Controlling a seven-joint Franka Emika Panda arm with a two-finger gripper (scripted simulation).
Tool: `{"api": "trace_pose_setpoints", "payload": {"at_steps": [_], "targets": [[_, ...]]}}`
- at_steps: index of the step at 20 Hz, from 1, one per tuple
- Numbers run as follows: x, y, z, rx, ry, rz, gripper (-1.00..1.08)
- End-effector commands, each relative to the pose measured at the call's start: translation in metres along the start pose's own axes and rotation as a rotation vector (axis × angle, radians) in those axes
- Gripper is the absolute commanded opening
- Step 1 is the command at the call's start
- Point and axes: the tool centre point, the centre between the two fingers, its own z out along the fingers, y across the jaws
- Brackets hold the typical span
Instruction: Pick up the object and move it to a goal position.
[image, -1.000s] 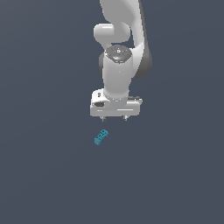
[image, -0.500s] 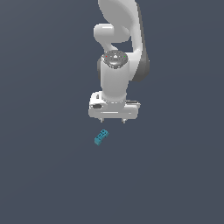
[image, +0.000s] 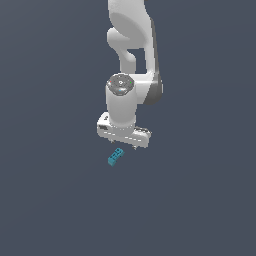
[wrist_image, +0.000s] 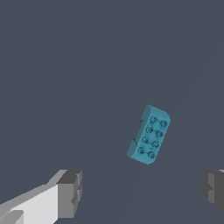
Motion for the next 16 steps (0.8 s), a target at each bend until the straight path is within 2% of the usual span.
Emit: {"api": "trace_pose_setpoints", "payload": {"at_steps": [1, 8, 16], "targets": [[0.003, 0.008, 0.014, 0.001, -0.004, 0.087, 1.0], [0.008, 0.026, 0.044, -0.001, -0.011, 0.278, 1.0], [0.01, 0.037, 0.06, -0.005, -0.012, 0.383, 1.0]]}}
